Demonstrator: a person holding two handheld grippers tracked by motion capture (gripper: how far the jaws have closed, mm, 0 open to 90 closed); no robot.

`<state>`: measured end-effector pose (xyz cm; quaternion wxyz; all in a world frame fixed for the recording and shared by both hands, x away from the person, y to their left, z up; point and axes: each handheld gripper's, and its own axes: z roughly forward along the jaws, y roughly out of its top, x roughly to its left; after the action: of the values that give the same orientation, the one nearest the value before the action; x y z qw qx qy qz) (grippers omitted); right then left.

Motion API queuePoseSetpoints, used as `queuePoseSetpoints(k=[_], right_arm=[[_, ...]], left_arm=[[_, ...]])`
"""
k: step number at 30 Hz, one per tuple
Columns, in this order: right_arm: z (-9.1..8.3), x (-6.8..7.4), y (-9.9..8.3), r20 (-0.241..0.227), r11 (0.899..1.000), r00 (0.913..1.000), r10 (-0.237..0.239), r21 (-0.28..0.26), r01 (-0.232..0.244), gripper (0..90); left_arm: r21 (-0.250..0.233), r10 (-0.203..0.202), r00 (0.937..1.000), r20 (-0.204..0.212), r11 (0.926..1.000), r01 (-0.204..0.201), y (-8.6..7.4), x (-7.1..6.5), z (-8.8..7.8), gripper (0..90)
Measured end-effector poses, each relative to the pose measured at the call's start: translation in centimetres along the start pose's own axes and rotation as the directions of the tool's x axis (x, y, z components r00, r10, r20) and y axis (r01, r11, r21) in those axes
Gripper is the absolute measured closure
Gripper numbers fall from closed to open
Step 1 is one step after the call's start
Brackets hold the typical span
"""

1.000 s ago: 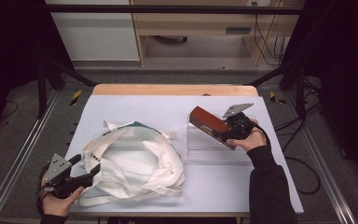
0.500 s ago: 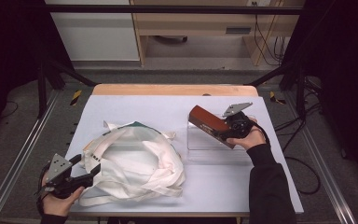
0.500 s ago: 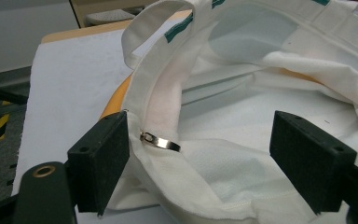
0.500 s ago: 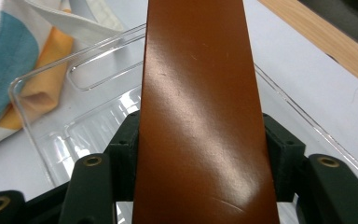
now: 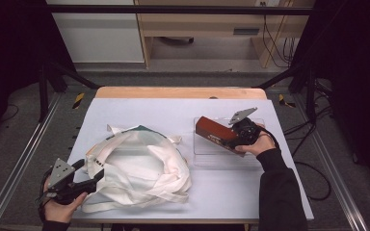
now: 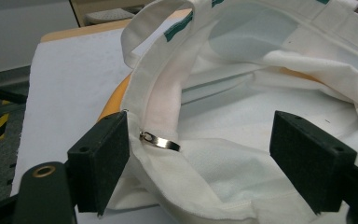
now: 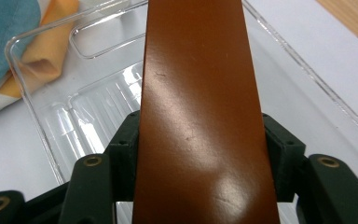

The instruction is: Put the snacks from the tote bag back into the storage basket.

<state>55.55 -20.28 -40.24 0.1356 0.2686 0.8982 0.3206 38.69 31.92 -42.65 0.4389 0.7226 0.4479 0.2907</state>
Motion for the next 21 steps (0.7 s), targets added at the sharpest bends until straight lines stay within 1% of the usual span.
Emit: queuePoseSetpoints(k=[2,3,6,15,17,18,21], right_arm=[[0.2,0.0,0.0,0.002,1.000,1.0000,-0.007,0.006,0.007,42.8],[0.5,0.1,0.1,-0.005,1.000,1.0000,0.002,0.016,-0.001,42.8],[0.7,0.1,0.0,-0.016,1.000,0.9999,0.006,0.026,-0.005,42.7],[1.6,0.2,-0.2,-0.006,0.997,0.9999,0.013,0.070,-0.013,42.5],[2.0,0.2,-0.3,-0.007,0.995,0.9999,0.013,0.094,-0.012,42.4],[2.4,0.2,-0.3,-0.002,0.993,0.9999,0.011,0.121,-0.011,42.3],[2.5,0.1,-0.3,-0.007,0.991,0.9998,0.020,0.133,-0.019,42.4]], left_arm=[[0.000,0.000,1.0000,0.000,1.0000,0.000,0.0,0.0,0.0,19.8],[0.000,-0.001,1.0000,0.000,1.0000,0.001,0.0,0.0,0.0,19.8],[0.001,-0.001,1.0000,0.001,1.0000,0.001,0.0,0.0,0.0,19.8],[0.001,-0.001,1.0000,0.000,1.0000,0.001,0.0,0.0,0.0,19.8],[0.002,-0.001,1.0000,0.000,1.0000,0.001,0.0,0.0,0.0,19.8],[0.002,0.000,1.0000,0.000,1.0000,0.000,0.0,0.0,0.0,19.9],[0.002,-0.001,1.0000,0.000,1.0000,0.001,0.0,0.1,0.0,19.8]])
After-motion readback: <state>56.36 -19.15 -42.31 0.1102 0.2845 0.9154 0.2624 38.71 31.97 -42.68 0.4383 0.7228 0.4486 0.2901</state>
